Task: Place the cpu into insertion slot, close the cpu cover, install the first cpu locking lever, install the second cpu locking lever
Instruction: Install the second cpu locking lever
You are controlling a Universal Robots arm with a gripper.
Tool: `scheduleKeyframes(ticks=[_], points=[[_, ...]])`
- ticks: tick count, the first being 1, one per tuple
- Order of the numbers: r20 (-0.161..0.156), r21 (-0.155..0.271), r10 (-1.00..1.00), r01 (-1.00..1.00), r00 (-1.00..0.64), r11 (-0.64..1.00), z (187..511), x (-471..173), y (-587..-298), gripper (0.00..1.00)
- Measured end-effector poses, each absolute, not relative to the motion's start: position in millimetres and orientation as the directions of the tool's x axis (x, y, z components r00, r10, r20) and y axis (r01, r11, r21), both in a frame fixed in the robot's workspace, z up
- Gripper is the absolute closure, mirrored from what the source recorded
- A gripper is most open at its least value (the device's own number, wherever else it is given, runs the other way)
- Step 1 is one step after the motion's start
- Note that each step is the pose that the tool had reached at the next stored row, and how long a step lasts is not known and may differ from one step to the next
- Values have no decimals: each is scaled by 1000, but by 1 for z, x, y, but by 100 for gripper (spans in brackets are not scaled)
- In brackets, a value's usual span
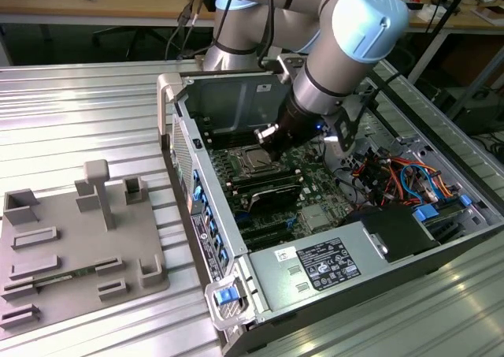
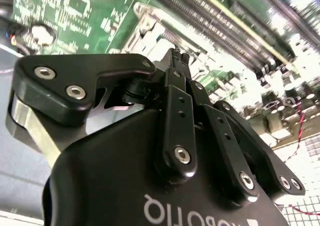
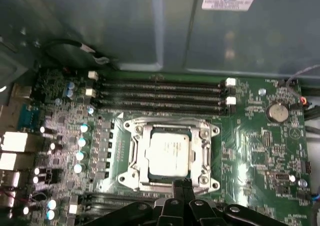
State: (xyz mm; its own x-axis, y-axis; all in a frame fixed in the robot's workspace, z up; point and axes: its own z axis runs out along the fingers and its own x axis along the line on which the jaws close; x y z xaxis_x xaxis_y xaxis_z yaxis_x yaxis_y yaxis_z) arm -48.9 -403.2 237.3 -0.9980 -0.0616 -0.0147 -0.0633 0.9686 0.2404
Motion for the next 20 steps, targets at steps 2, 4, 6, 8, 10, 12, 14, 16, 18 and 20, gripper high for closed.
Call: scheduleKeyframes(ticks=[2, 4, 6, 8, 10, 12, 14, 16, 18, 20], points=[[-16, 262, -61, -63, -998, 963, 237, -50, -403, 89], [-17, 276, -61, -64, -998, 959, 237, -51, -404, 89], [-17, 281, -61, -64, -998, 957, 237, -51, -405, 89], [-17, 280, -61, -63, -998, 958, 237, -51, -405, 89], [-16, 267, -60, -63, -998, 962, 237, -52, -405, 89], [-15, 245, -61, -62, -998, 967, 238, -52, -405, 89], [-14, 223, -61, -63, -998, 973, 238, -51, -406, 89], [-13, 209, -61, -62, -998, 976, 238, -52, -408, 89], [-13, 206, -61, -62, -998, 977, 238, -52, -411, 89], [-13, 206, -61, -62, -998, 977, 238, -53, -414, 89]])
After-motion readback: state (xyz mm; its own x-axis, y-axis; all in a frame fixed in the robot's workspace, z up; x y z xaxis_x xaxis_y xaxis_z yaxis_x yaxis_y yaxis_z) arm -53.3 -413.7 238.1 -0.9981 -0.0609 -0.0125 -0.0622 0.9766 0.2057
